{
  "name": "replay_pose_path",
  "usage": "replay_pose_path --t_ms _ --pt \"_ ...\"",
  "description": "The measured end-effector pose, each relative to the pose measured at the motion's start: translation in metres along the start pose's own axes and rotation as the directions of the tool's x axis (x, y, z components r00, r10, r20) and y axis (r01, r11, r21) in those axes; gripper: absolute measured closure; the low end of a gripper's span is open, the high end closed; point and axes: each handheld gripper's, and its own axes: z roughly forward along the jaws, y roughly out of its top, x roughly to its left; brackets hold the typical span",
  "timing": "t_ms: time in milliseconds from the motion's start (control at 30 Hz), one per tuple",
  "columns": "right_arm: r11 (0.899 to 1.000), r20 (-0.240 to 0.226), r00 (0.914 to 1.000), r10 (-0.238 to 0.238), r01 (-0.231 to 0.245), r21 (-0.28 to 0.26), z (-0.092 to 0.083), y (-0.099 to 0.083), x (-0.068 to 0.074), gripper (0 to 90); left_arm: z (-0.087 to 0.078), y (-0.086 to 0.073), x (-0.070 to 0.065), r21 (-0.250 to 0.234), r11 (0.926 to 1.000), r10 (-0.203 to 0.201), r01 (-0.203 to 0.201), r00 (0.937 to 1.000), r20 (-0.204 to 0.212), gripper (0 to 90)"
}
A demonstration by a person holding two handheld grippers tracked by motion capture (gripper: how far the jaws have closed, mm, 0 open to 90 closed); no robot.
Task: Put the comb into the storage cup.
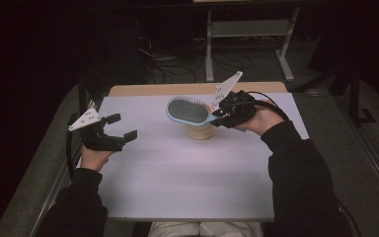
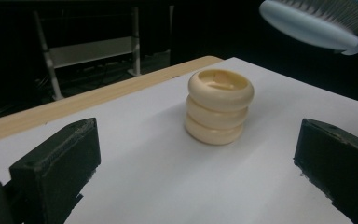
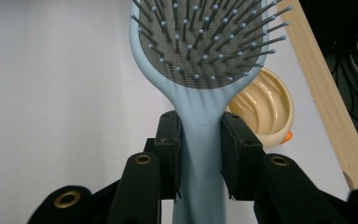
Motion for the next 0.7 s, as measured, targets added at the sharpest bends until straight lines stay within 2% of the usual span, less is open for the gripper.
replay_pose_path --t_ms 300,500,600,700 --pt "0.999 0.009 0.9999 0.013 -0.012 -0.032 -0.002 0.004 -0.004 68.9 0.013 0.024 -0.008 0.019 0.9993 0.031 -0.032 0.9987 0.041 0.0" --pt "0.999 0.028 0.9994 0.019 -0.017 -0.048 -0.003 0.008 -0.006 68.9 0.02 0.036 -0.013 0.02 0.9993 0.031 -0.032 0.9976 0.062 0.0" --pt "0.999 0.032 0.9994 0.01 -0.008 -0.048 -0.003 0.011 -0.007 68.9 0.024 0.043 -0.014 0.016 0.9997 0.017 -0.019 0.9952 0.097 0.1" --pt "0.999 0.05 0.9987 0.007 -0.005 -0.044 0.0 0.016 -0.007 68.9 0.027 0.048 -0.015 0.008 0.9999 0.009 -0.01 0.9943 0.106 0.0"
